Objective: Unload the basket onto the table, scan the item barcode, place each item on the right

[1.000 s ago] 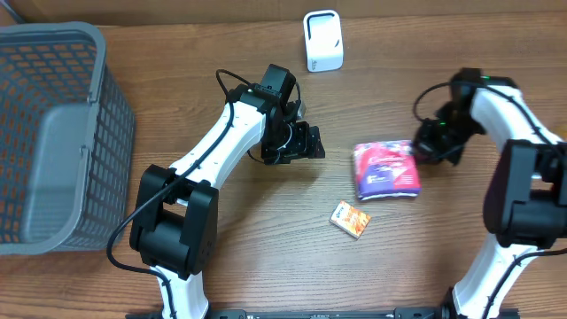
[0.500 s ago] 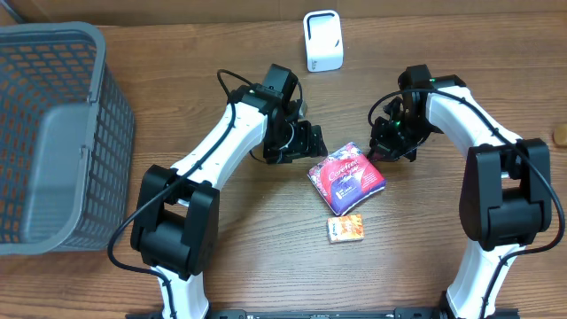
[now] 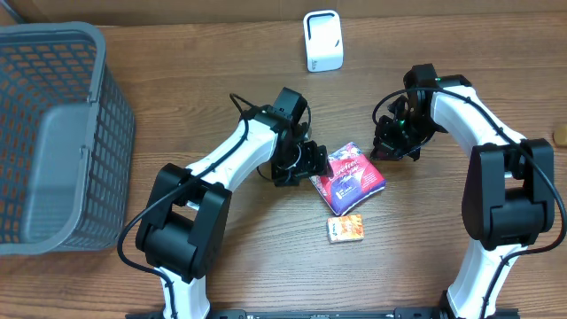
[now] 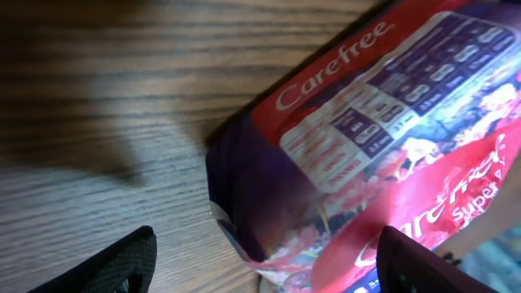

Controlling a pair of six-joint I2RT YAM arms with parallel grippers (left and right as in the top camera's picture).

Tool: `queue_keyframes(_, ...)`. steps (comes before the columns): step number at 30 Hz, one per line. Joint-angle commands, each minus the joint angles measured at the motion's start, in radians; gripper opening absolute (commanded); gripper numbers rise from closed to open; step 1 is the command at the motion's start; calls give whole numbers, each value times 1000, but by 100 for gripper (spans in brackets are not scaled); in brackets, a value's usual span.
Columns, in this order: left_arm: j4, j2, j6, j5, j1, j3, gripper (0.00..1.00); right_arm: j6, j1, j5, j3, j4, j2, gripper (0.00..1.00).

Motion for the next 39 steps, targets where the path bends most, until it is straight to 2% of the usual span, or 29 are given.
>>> queue_keyframes(1, 30, 13, -101, 46, -3, -22, 79, -14, -1, -12, -3, 8, -10, 4)
queue_keyframes(7, 109, 13, -138, 43, -3, -23, 69, -18, -1, -12, -3, 11, -10, 4)
queue_keyframes(8, 117, 14, -138, 39, -3, -23, 64, -21, -1, -12, -3, 11, -10, 4)
queue_keyframes(11, 134, 23, -138, 35, -3, -23, 42, -21, -1, -12, -3, 10, -10, 4)
queue_keyframes(14, 137, 34, -160, 36, -3, -23, 29, -22, -1, -12, -3, 11, -10, 4)
queue_keyframes(18, 137, 46, -177, 35, -3, -23, 22, -23, -1, -12, -3, 11, -10, 4)
queue_keyframes(20, 137, 47, -174, 35, -3, -24, 4, -25, -1, -12, -3, 11, -10, 4)
queue_keyframes(24, 132, 46, -161, 36, 6, -15, 4, -29, -1, -11, -3, 6, -10, 4)
queue_keyframes(29, 51, 23, -83, 0, 43, 56, 4, -59, -1, 20, -3, -2, -10, 4)
queue_keyframes(32, -89, -6, -46, -187, 58, 183, 4, -59, -1, 60, -3, 0, -10, 4)
queue_keyframes(39, -375, -15, -48, -634, 50, 449, 4, -58, -1, 71, -3, 15, -10, 4)
